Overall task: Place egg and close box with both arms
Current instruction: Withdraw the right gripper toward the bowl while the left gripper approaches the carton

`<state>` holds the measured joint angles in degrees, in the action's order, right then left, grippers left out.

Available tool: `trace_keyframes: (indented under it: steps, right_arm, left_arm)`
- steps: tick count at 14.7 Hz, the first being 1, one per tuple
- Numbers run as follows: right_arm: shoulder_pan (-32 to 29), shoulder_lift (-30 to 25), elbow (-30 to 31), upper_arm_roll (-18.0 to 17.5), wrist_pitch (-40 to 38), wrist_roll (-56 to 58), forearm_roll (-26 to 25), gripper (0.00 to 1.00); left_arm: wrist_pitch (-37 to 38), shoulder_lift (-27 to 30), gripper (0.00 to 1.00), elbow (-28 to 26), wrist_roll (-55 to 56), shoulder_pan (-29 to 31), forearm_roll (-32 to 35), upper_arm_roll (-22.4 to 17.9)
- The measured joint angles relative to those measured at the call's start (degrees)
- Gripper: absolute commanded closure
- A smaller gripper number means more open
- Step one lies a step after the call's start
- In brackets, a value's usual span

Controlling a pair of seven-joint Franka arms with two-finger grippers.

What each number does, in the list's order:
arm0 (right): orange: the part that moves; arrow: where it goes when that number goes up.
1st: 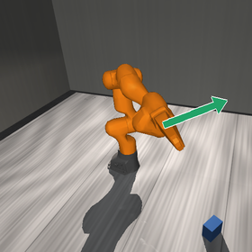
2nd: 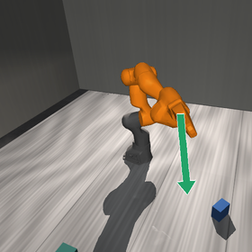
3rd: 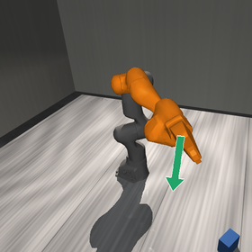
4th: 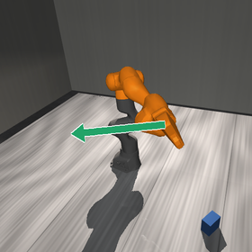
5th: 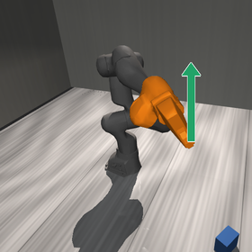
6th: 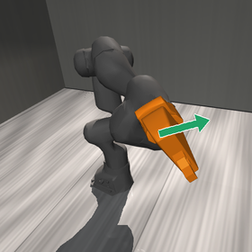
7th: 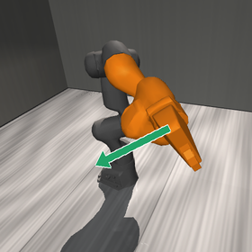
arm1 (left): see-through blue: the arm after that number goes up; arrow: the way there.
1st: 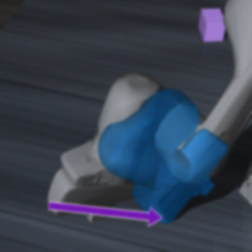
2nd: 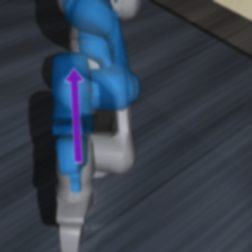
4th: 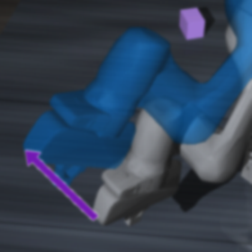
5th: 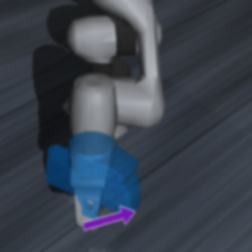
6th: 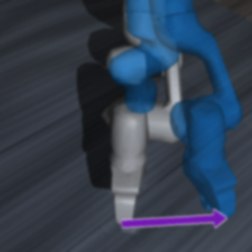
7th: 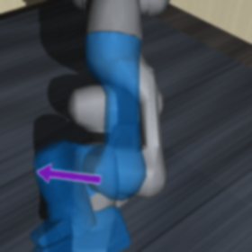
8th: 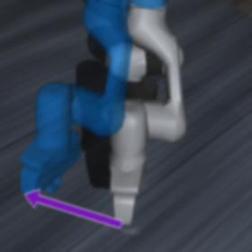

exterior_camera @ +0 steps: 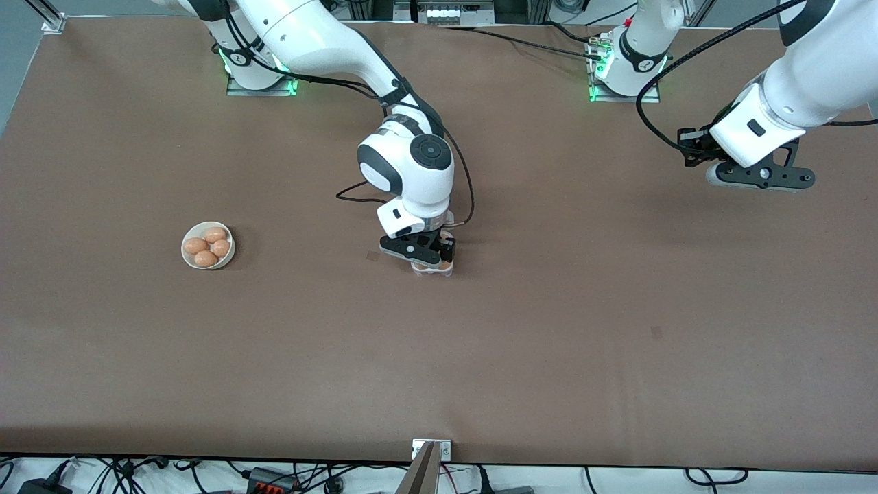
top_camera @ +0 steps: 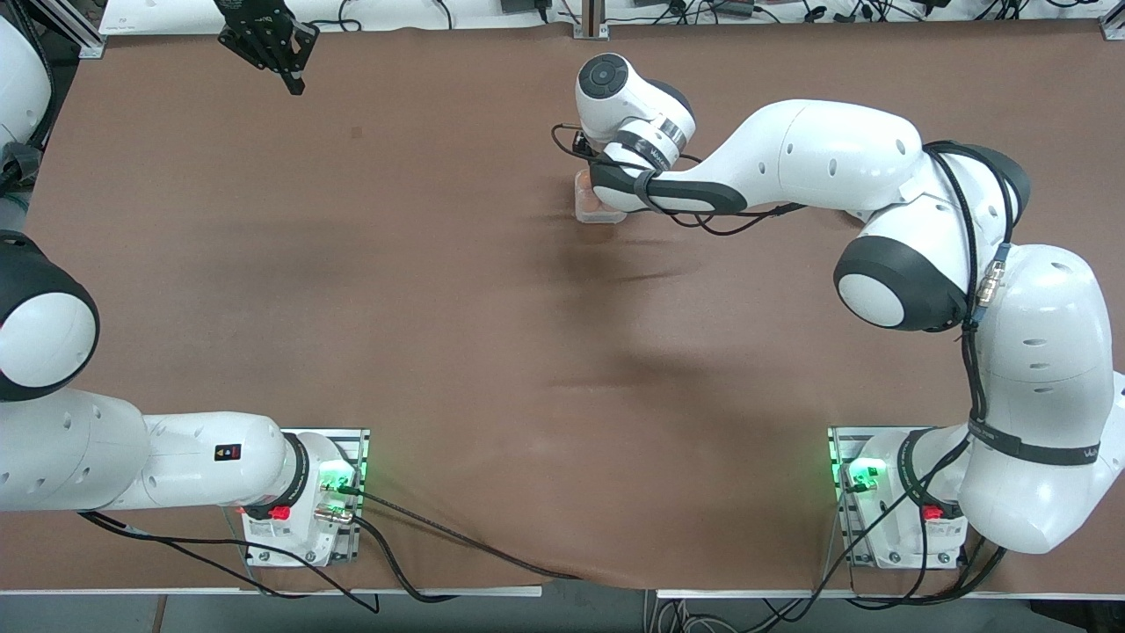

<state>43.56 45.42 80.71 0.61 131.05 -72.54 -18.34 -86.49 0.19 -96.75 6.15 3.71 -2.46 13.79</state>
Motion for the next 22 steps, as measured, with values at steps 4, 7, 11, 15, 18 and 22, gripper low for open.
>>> trace_keyframes:
  steps: [4, 7, 11, 15, 18, 22]
  right_arm:
    - [-2.97, -2.95, -1.43, 0.38, -4.70, 3.72, 0.01, 0.00]
    - [-6.10, -8.12, -1.63, 0.33, -14.95, 13.24, 1.91, 0.00]
    - [-11.38, -14.22, -1.67, 0.51, -23.79, 25.81, 9.16, 0.00]
    - [-19.89, -19.25, -1.68, 0.74, -32.40, 43.25, 12.86, 0.00]
    - [-28.00, -23.09, -1.67, 0.93, -37.09, 56.96, 13.67, 0.00]
    - [-40.22, -26.55, -1.57, 1.04, -41.41, 75.00, 18.01, 0.00]
  left_arm:
    - [0.11, -0.13, 1.00, 0.02, 0.00, -0.49, -0.37, 0.51]
    - [-0.05, -0.53, 1.00, 0.06, -0.04, -0.58, -1.97, 0.52]
    - [-2.69, -3.75, 1.00, 0.09, -0.03, -1.45, -7.99, 0.59]
    - [-7.17, -8.64, 1.00, 0.12, 0.16, -5.21, -9.61, 0.73]
    - [-9.81, -11.41, 1.00, 0.15, 3.22, -9.62, -9.89, 0.92]
    - [-15.40, -15.22, 1.00, 0.18, 9.72, -16.98, -10.12, 1.21]
